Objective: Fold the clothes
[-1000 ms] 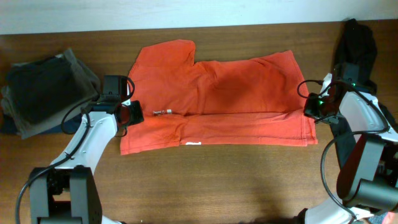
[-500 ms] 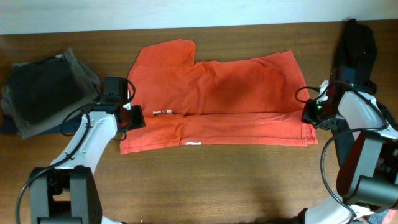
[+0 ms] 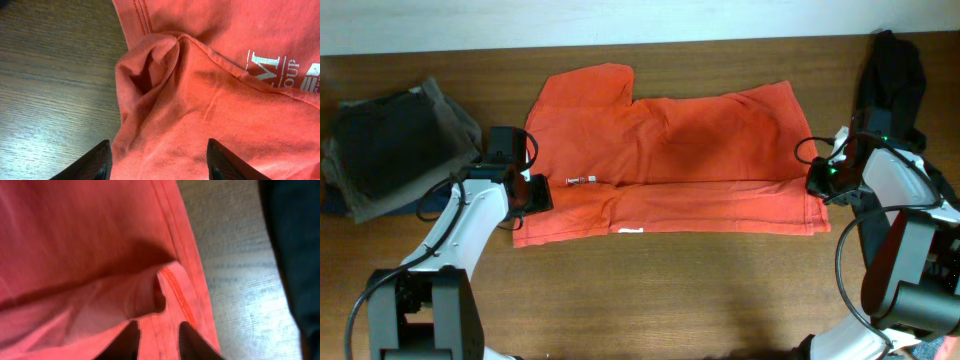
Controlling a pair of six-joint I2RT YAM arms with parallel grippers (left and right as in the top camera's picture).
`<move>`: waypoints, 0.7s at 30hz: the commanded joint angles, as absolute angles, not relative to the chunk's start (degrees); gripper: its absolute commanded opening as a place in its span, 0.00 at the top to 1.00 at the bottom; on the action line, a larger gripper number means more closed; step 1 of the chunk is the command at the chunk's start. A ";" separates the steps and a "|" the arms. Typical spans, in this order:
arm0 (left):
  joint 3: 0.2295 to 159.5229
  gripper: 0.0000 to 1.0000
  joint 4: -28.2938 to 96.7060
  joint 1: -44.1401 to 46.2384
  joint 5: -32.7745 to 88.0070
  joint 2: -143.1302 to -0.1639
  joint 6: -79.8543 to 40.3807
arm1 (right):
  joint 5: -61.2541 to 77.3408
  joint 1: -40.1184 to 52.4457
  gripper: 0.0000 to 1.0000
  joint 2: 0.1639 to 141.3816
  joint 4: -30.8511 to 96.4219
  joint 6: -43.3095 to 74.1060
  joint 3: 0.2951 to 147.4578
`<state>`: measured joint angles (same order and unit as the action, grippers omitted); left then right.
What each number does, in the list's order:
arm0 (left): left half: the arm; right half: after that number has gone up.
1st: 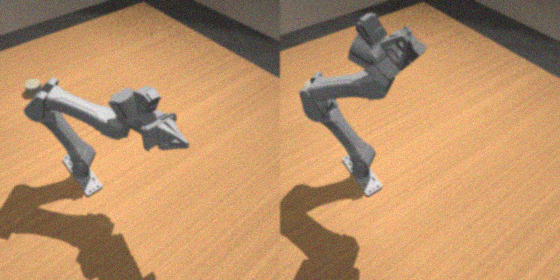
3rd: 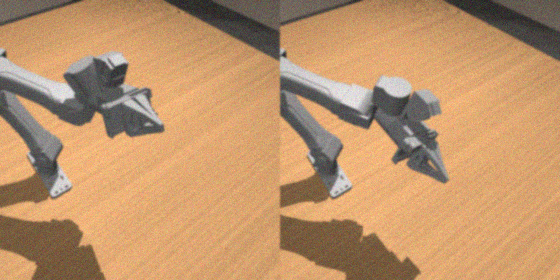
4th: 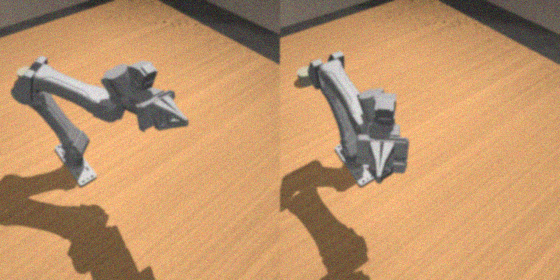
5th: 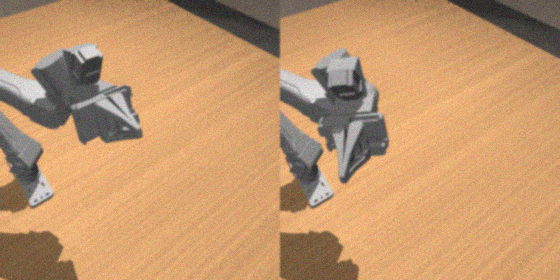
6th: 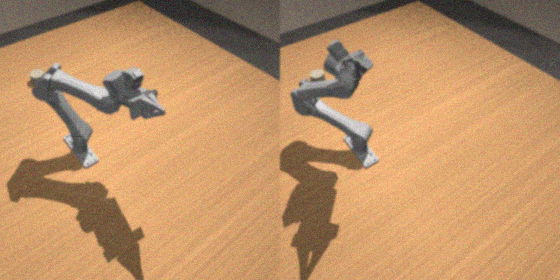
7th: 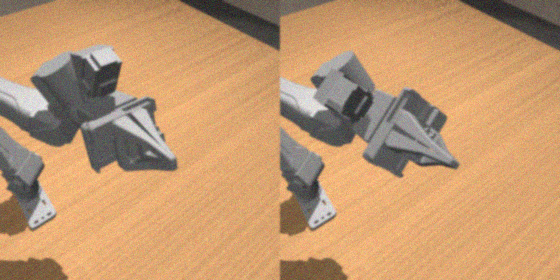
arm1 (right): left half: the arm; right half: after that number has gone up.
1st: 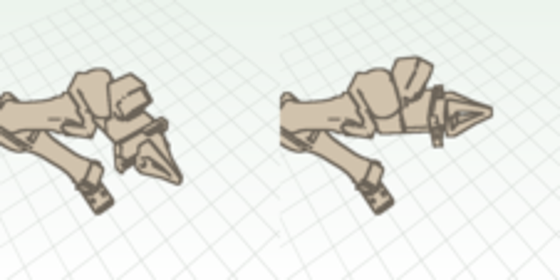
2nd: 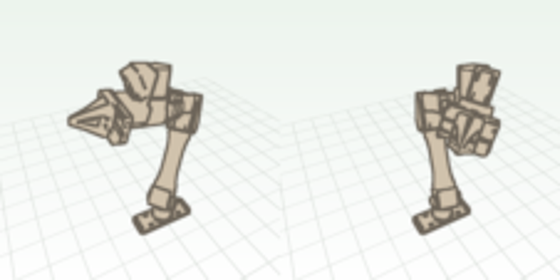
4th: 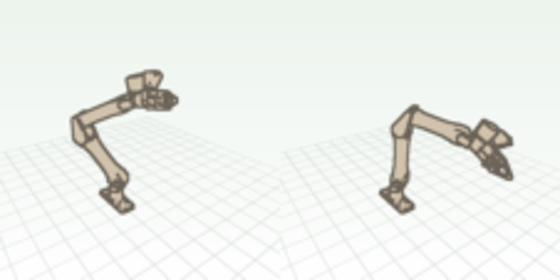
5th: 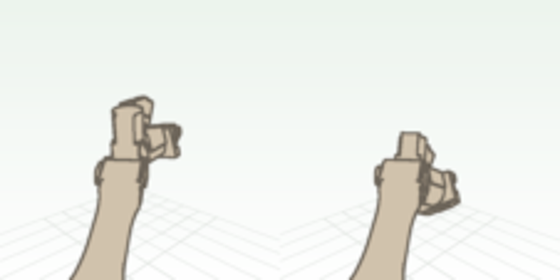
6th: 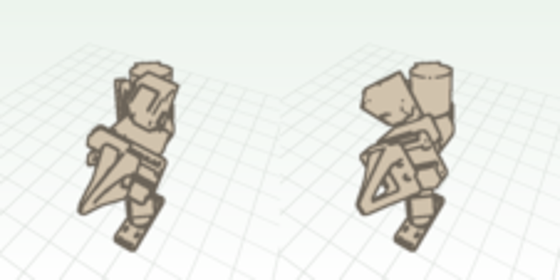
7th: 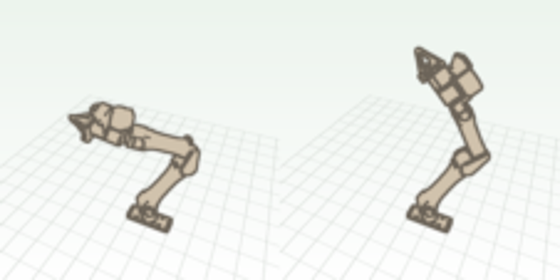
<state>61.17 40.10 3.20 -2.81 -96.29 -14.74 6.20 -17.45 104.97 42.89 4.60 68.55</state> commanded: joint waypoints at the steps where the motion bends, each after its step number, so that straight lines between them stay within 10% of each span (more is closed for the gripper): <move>1: 60.97 0.40 40.38 2.85 -2.13 -97.08 -14.79 | 7.79 -16.95 0.76 105.49 41.32 4.97 68.51; 21: 60.97 0.39 41.69 2.83 -1.65 -97.08 -14.79 | 7.75 -11.27 0.78 115.28 29.98 8.71 68.03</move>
<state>61.17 41.41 3.20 -2.79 -96.29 -14.74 7.33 -11.75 111.77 29.89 7.68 68.58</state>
